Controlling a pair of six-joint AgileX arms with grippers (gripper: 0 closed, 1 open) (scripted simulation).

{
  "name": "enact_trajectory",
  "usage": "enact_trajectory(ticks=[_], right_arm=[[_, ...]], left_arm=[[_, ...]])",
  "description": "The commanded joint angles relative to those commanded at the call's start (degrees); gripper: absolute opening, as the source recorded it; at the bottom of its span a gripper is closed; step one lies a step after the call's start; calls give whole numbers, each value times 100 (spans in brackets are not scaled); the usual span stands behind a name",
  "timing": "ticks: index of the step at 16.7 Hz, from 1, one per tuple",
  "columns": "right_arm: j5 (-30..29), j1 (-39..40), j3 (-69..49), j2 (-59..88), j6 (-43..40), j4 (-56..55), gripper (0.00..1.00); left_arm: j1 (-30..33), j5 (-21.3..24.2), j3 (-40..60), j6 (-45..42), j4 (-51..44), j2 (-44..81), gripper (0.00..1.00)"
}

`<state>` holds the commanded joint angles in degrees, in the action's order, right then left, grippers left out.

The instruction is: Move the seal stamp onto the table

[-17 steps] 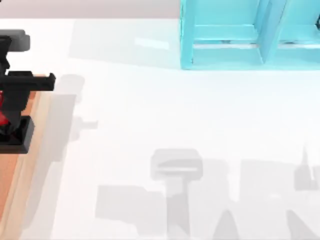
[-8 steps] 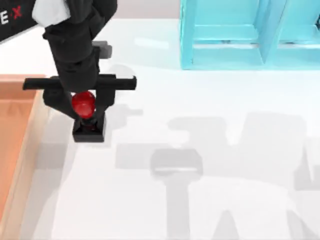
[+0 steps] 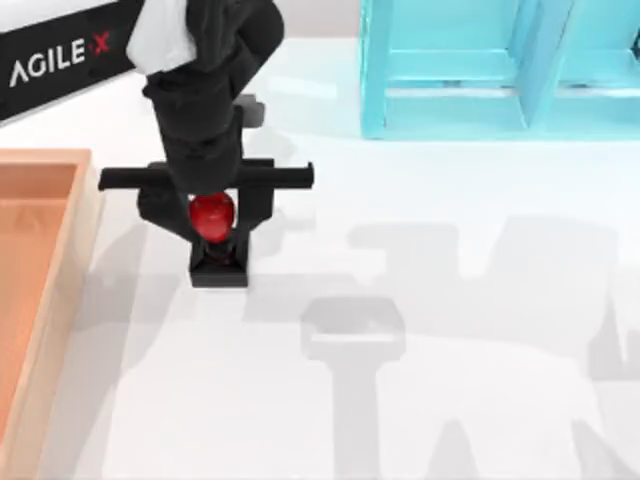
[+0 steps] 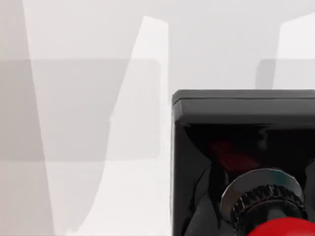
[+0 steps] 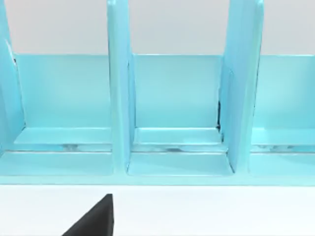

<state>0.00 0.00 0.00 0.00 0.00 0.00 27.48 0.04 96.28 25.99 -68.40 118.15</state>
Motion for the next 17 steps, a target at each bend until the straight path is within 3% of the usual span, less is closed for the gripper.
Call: enact_trajectory(ticks=[6, 10, 17], right_arm=[[0, 0, 0, 0, 0, 0, 100], [0, 0, 0, 0, 0, 0, 100], [0, 0, 0, 0, 0, 0, 100]], left_arm=[[12, -2, -620, 0, 866, 182, 0], [18, -3, -672, 4, 922, 222, 0], [18, -3, -672, 4, 922, 222, 53]])
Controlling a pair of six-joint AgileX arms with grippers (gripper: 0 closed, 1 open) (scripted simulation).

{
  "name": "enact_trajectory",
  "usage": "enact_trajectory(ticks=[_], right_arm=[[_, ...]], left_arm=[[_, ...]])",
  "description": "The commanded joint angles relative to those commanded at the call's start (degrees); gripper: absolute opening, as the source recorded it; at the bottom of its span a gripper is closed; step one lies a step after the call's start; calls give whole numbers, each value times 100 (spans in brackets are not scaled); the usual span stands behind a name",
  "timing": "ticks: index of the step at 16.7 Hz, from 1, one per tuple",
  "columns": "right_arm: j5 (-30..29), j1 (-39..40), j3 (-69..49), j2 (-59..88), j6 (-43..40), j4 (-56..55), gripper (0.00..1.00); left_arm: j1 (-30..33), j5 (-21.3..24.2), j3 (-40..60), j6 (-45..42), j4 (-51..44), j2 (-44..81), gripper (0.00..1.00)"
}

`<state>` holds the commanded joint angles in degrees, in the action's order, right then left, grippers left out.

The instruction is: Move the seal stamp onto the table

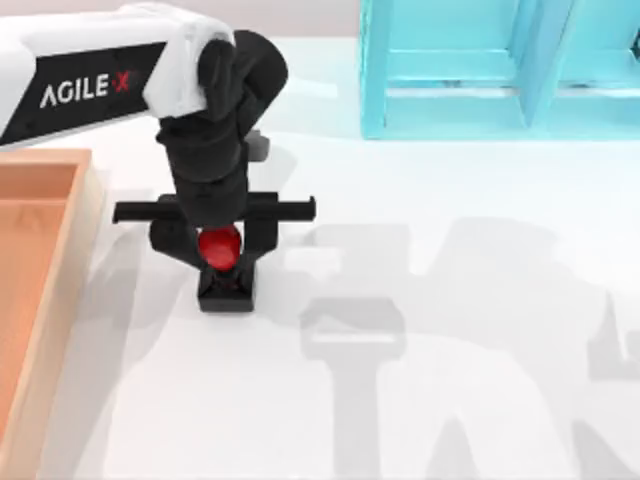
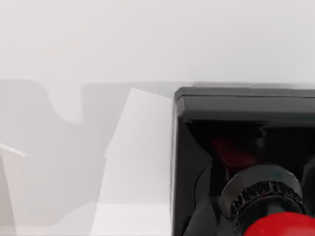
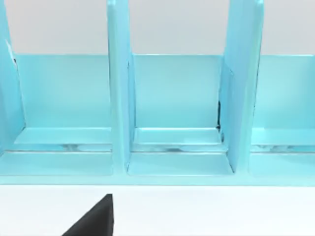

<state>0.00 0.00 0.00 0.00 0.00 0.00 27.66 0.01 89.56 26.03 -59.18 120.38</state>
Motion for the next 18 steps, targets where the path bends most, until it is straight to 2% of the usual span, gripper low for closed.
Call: enact_trajectory(ticks=[6, 18], right_arm=[[0, 0, 0, 0, 0, 0, 100], [0, 0, 0, 0, 0, 0, 100]], left_arm=[[0, 0, 0, 0, 0, 0, 98], [-13, -1, 224, 28, -220, 34, 100]])
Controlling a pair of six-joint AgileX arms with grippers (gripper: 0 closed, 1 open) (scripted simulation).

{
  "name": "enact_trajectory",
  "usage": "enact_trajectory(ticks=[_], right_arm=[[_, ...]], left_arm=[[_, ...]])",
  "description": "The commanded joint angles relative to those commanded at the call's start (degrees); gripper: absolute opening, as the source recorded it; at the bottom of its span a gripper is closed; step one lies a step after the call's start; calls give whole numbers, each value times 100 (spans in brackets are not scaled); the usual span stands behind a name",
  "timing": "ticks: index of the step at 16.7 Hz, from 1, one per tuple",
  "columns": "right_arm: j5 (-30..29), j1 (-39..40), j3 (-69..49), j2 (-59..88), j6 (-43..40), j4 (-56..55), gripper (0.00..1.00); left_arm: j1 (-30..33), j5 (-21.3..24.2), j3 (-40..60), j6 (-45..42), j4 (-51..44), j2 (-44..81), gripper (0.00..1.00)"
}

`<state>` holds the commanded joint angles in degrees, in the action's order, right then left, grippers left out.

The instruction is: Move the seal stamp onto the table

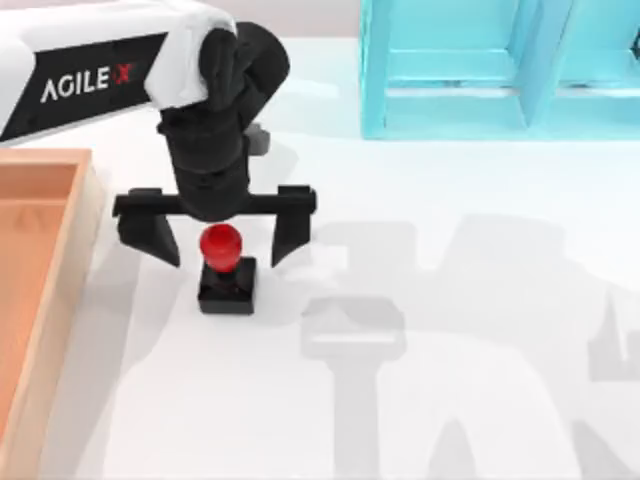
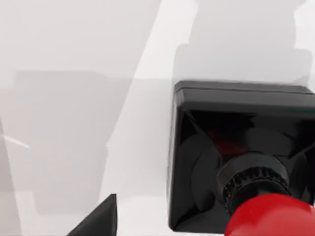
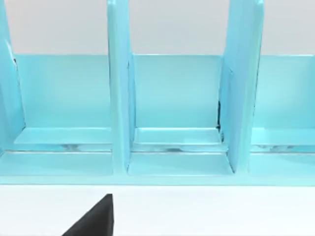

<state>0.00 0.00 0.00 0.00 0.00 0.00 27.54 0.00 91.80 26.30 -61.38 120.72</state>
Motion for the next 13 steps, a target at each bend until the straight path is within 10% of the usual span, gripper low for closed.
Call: enact_trajectory(ticks=[13], right_arm=[[0, 0, 0, 0, 0, 0, 100]], left_arm=[[36, 1, 3244, 1, -3234, -24, 100]])
